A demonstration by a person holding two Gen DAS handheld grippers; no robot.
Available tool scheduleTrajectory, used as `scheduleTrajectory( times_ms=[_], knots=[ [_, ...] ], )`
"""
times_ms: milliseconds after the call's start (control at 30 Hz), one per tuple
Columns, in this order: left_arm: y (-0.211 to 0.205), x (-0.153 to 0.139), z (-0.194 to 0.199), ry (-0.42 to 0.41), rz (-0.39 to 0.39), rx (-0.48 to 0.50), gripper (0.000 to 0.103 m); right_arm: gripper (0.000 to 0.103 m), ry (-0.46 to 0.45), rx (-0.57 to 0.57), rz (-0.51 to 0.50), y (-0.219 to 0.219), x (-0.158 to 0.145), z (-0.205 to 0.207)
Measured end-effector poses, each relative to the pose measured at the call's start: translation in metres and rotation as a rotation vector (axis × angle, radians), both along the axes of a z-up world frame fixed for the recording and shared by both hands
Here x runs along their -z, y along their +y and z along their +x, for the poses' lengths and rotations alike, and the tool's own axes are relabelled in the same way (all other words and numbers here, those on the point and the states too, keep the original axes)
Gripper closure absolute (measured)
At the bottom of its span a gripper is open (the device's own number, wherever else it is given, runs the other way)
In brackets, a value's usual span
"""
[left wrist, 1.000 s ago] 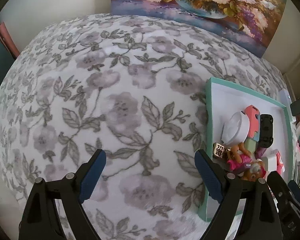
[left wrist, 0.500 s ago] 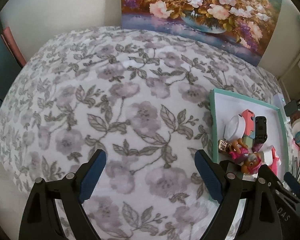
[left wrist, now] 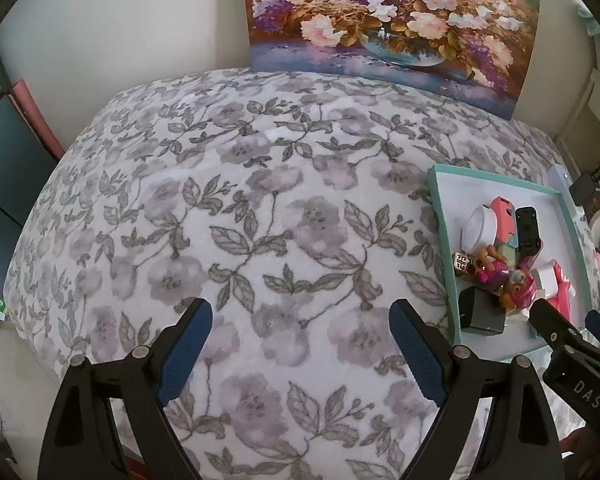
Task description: Organize rigid objects
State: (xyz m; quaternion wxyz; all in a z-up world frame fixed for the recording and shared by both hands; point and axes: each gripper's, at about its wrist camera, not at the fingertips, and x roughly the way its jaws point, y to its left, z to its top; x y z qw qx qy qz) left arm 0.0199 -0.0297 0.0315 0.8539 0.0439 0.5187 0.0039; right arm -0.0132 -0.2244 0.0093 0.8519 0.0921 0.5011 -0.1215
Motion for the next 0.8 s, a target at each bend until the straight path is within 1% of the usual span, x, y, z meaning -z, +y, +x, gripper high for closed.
scheduleTrajectory(
  times_ms=[233, 800],
  knots=[
    [0.0066, -0.004, -0.0067, -0.015, 0.002, -0.001, 0.013, 0.0, -0.015, -0.017, -0.012, 0.0074, -0.0054, -0.0058],
    [0.0086, -0.0013, -0.0039, 0.002, 0.011, -0.005, 0.013, 0.0, -0.02, -0.02, -0.024, 0.0081, -0.0079, -0.005]
  ],
)
